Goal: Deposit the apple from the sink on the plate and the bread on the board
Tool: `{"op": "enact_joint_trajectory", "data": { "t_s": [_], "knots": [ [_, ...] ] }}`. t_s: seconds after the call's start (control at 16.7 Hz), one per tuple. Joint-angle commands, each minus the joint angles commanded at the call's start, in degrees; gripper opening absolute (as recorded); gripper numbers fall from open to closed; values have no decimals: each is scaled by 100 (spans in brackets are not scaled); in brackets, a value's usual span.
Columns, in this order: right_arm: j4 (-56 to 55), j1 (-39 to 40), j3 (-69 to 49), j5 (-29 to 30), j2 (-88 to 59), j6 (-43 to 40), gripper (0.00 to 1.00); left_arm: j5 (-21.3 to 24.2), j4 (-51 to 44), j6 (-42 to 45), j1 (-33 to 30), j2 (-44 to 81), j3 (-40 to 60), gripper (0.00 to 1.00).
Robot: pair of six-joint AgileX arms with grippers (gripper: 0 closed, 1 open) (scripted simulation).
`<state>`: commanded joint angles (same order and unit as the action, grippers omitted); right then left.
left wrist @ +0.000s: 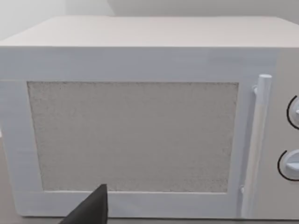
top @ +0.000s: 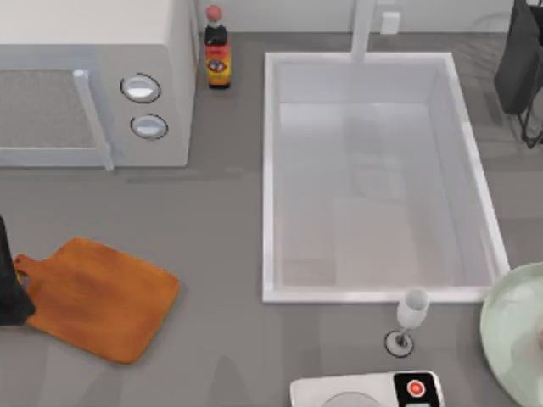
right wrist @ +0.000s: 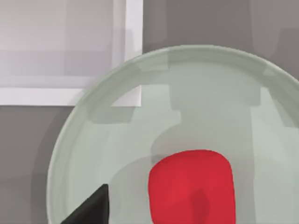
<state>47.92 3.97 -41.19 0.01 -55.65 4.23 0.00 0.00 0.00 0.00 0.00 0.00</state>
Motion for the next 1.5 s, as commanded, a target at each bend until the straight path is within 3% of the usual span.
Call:
{"op": "enact_joint_trajectory", "data": {
  "t_s": [0.72,1.26,1.5],
  "knots": [
    [-4397,-357,3747,-1,5117,-381,100,0,0,0,0,0,0,100],
    [-4792,-397,4119,-1,5564,-423,100,0,0,0,0,0,0,100],
    [-4792,-397,4119,-1,5564,-423,100,3,-480,152,73,581,487,100]
  ]
}}
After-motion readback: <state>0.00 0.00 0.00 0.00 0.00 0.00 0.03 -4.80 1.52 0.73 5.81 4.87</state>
